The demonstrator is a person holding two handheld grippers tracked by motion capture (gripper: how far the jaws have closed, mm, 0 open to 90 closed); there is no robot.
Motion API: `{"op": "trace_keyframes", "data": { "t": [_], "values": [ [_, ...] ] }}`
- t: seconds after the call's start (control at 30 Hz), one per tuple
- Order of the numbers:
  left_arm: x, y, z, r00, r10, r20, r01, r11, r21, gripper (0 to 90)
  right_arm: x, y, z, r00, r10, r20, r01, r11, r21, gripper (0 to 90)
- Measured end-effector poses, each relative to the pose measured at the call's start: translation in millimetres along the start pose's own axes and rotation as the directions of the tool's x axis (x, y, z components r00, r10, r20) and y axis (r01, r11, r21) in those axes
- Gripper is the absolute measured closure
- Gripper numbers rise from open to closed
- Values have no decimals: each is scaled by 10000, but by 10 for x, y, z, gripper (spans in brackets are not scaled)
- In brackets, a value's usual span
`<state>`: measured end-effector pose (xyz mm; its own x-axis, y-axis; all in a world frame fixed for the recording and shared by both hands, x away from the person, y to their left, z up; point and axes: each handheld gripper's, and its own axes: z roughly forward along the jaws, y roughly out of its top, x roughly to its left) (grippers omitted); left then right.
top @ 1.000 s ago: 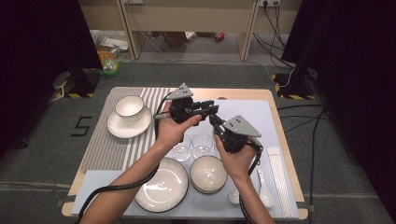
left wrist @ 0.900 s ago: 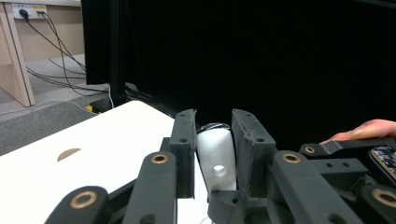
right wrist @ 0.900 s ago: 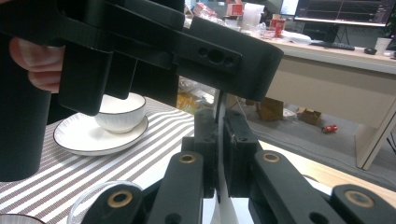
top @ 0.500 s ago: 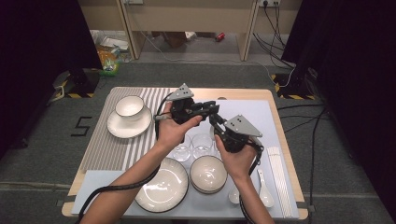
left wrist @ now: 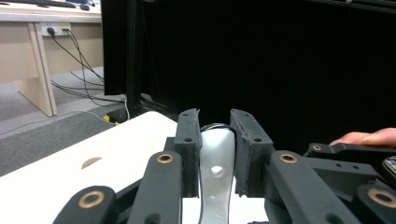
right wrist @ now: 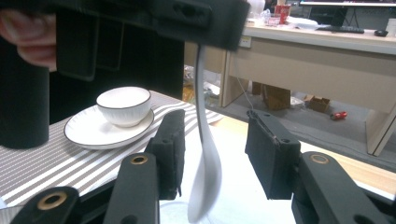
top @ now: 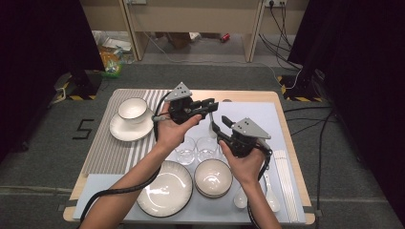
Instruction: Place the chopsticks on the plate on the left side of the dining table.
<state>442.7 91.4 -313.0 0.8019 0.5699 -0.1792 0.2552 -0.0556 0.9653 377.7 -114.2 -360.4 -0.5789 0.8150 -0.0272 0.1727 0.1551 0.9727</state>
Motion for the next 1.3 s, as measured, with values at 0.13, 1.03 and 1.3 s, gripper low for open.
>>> {"op": "trace_keyframes", "data": {
  "t": [0.13, 1.03, 1.3],
  "values": [
    [33, 19, -48, 9999, 23, -168, -25, 9999, -104, 727, -12, -10, -21, 10000, -13, 14, 12, 9999, 150, 570],
    [219, 91, -342, 9920, 404, -1196, -441, 9986, -284, 728, -109, -139, -172, 9992, 269, 303, -291, 9967, 757, 572],
    [302, 44, -417, 9901, 234, -1383, -285, 9990, -345, 728, -143, -168, -209, 9989, 287, 379, -317, 9963, 798, 574]
  ]
}}
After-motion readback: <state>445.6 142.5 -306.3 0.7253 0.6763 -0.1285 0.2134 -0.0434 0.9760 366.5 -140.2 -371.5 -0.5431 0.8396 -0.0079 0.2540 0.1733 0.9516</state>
